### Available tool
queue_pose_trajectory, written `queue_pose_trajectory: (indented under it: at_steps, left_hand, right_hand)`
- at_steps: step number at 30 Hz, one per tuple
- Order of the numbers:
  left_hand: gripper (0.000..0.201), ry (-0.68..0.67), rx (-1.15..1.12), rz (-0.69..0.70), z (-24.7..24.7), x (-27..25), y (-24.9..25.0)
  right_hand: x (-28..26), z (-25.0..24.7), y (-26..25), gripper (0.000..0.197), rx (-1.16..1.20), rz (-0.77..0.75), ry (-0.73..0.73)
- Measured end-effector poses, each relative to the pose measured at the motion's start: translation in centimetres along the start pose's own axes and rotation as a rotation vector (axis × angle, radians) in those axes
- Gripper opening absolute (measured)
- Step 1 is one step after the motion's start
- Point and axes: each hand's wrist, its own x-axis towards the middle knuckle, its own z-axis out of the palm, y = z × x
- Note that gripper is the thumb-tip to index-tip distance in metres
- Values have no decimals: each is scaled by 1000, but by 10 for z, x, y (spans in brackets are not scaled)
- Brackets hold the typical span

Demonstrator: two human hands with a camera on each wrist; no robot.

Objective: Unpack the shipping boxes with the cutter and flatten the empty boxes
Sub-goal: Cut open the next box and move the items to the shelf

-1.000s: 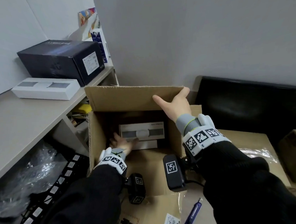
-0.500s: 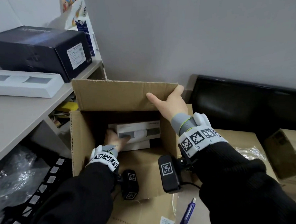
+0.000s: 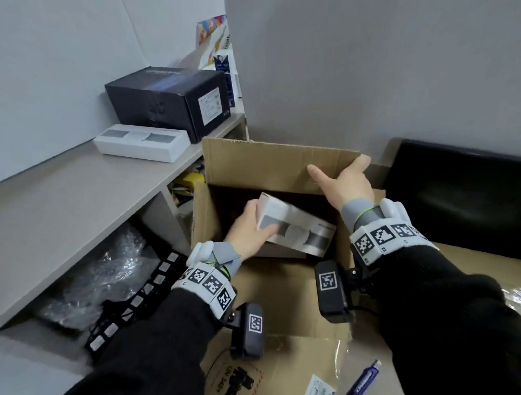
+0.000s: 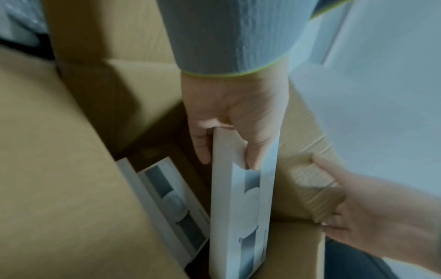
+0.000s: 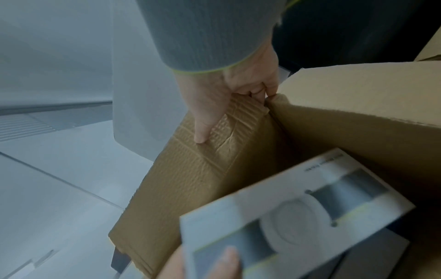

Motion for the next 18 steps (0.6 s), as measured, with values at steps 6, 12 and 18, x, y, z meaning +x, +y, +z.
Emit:
queue_pose_trajectory:
  at_steps: [6, 12, 18]
  left_hand:
    - [53, 95, 5, 109, -50, -43, 35]
    - [44, 247, 6, 131, -94, -75, 54]
    - [36, 380, -94, 175, -127, -86, 71]
  right_hand:
    - [-3, 5, 0, 93, 21, 6, 10]
    - [-16, 2, -3, 82, 68, 8, -25]
    - [-20, -2, 0, 80, 85, 16, -25]
